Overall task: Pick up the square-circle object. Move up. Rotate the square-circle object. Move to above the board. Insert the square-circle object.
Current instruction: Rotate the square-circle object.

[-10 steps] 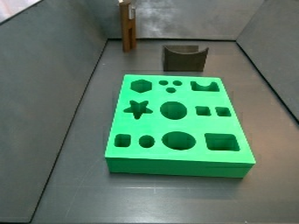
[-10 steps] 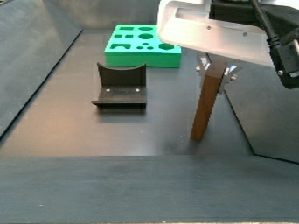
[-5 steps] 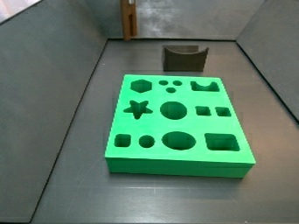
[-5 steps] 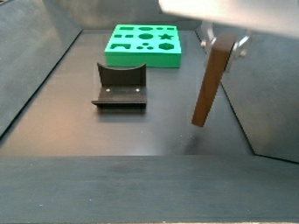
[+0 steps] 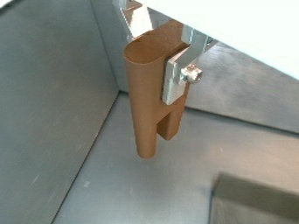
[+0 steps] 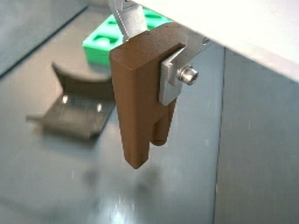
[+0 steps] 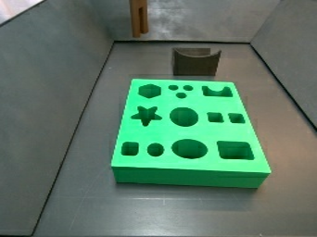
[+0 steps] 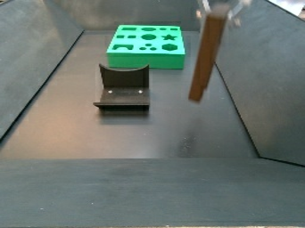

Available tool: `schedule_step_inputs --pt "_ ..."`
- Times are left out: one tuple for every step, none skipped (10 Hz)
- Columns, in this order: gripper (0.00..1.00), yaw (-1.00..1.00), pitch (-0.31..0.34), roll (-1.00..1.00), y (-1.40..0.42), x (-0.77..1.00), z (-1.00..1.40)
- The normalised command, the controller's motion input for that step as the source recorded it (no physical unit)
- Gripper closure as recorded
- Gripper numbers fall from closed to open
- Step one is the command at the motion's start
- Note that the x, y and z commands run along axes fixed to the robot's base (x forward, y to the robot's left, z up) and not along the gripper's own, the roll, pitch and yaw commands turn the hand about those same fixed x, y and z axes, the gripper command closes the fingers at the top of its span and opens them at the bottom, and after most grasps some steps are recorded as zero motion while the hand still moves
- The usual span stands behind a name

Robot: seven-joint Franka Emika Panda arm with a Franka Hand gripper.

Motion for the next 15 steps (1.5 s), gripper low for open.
schedule_step_inputs --pt "1.00 0.01 0.036 0.06 -1.00 0.12 0.48" --pt "1.00 0.02 0.055 0.08 -1.00 0.10 0.41" --pt "1.00 0.02 0.058 0.08 -0.88 0.08 0.34" --pt "1.00 0.02 0.068 0.08 -0.64 0.05 0.23" --pt "1.00 0.02 0.062 0.08 -0.32 0.02 0.12" --pt "1.00 0.61 0.136 0.19 0.00 0.00 0.00" --pt "1.00 0.57 0.132 0.16 0.06 0.00 -0.01" --pt "1.00 0.41 0.116 0.13 0.04 0.01 -0.01" --pt "1.00 0.22 0.096 0.07 0.02 0.02 0.00" --pt "1.00 1.00 0.079 0.03 -0.10 0.03 0.00" --pt "1.00 0.98 0.080 0.02 -0.10 0.04 0.00" --pt "1.00 0.66 0.078 0.02 -0.07 0.03 0.01" --pt "1.00 0.43 0.077 0.02 -0.03 0.03 0.01" --pt "1.00 0.25 0.076 0.02 -0.02 0.03 0.01" --pt "1.00 0.57 0.076 0.02 0.00 0.00 0.00"
